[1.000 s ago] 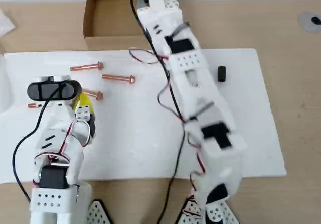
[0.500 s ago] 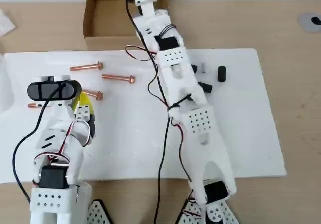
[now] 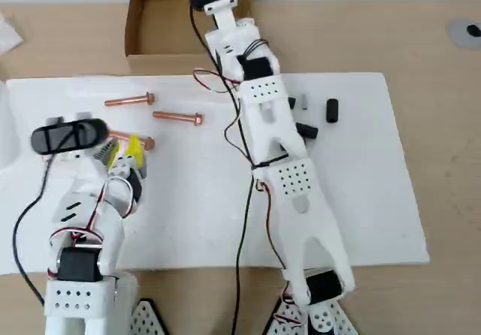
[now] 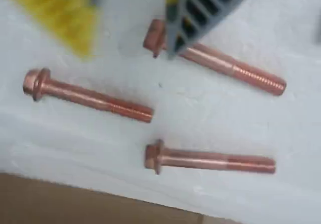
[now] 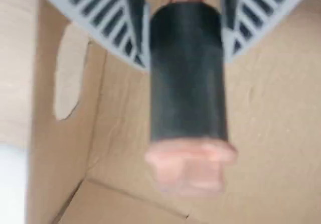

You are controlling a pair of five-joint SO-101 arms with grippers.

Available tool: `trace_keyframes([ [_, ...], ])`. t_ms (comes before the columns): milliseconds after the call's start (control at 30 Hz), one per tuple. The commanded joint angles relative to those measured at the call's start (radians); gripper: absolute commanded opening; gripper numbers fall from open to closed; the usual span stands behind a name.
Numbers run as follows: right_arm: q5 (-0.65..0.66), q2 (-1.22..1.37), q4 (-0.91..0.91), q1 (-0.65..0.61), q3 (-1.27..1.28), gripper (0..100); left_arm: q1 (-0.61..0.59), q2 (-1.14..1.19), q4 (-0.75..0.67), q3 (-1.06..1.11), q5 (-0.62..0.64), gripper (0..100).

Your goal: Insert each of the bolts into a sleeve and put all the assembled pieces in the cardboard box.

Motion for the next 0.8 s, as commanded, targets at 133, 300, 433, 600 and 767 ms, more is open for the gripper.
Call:
trace_keyframes([
  [133, 0.008, -0.025, 0.127, 0.005, -0.104, 23.1, -0.034, -0.001, -0.014, -0.008, 0.029, 16],
  [300, 0.008, -0.025, 0.166, 0.005, -0.104, 27.7, -0.034, -0.001, 0.021, -0.023, -0.003, 16],
  [433, 0.006, -0.030, 0.180, 0.007, -0.137, 27.5, -0.035, -0.001, 0.066, -0.055, -0.003, 16],
  [600, 0.003, -0.065, 0.295, 0.010, -0.196, 27.5, -0.092, 0.036, 0.069, -0.144, -0.023, 15],
  [767, 0.002, -0.193, 0.425, 0.024, -0.194, 27.7, -0.098, 0.271, 0.086, -0.296, -0.089, 15],
])
